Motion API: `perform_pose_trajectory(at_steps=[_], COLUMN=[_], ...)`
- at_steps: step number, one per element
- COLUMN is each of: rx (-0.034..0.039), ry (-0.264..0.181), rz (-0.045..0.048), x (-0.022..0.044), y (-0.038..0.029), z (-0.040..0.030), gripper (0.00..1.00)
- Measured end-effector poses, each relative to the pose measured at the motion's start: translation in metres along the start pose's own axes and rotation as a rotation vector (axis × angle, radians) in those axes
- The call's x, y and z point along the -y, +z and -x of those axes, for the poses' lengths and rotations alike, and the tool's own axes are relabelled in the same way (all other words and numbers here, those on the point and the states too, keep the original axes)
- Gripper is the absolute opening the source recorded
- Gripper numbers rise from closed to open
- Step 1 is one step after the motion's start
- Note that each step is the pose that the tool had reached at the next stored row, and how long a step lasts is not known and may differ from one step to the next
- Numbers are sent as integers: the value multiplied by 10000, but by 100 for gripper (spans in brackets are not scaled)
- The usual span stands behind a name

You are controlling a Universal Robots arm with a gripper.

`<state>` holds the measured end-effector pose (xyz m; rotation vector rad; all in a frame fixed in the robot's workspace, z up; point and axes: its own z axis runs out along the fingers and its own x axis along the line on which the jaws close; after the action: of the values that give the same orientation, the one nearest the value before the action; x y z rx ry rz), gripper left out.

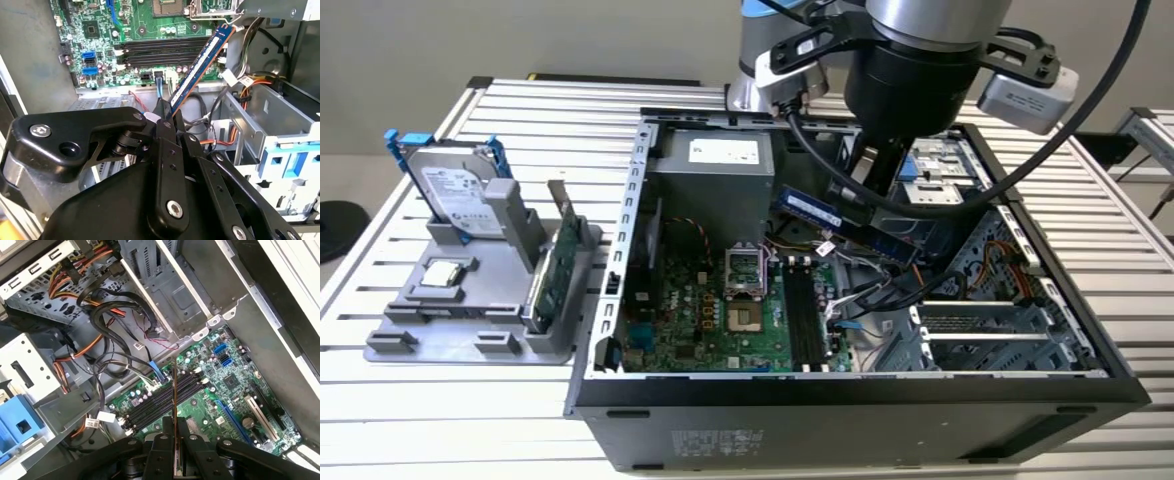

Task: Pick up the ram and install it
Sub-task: 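Insert the ram into the slot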

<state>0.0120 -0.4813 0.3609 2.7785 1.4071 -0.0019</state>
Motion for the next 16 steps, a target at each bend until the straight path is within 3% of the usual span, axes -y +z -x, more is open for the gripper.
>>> perform_pose_trajectory(at_steps=[16], rx=[19], ry=[773], rz=[-10], x=[0], y=[0], z=[0], gripper=[0])
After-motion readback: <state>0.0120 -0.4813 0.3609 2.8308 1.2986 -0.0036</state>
